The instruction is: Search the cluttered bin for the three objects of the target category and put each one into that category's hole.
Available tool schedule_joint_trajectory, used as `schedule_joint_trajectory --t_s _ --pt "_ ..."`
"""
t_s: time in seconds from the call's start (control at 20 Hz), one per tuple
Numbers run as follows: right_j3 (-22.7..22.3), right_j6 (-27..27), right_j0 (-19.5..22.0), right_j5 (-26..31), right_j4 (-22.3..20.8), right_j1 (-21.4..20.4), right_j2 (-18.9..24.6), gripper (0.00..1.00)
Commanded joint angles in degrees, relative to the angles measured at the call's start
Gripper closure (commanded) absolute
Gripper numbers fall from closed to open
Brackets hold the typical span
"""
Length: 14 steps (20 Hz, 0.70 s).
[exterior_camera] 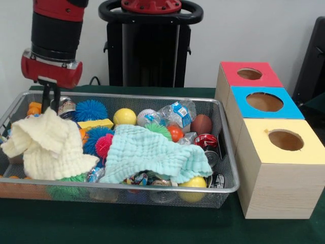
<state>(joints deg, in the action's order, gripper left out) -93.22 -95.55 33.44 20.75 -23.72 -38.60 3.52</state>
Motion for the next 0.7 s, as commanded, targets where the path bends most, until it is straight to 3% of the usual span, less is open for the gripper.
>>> schedule_joint_trajectory --t_s 0.05,0.25,0.5,0.7 --pt "-4.5 -2.0 0.6 -8.4 -4.6 4.1 5.2 1.0" --pt "-4.1 0.4 5.4 -11.4 -6.1 7.8 9.6 1.0" --pt "1.0 2.8 7.4 -11.3 -7.8 12.3 12.7 1.0" --pt "1.9 3.5 8.8 -11.2 -9.4 13.7 14.2 1.0"
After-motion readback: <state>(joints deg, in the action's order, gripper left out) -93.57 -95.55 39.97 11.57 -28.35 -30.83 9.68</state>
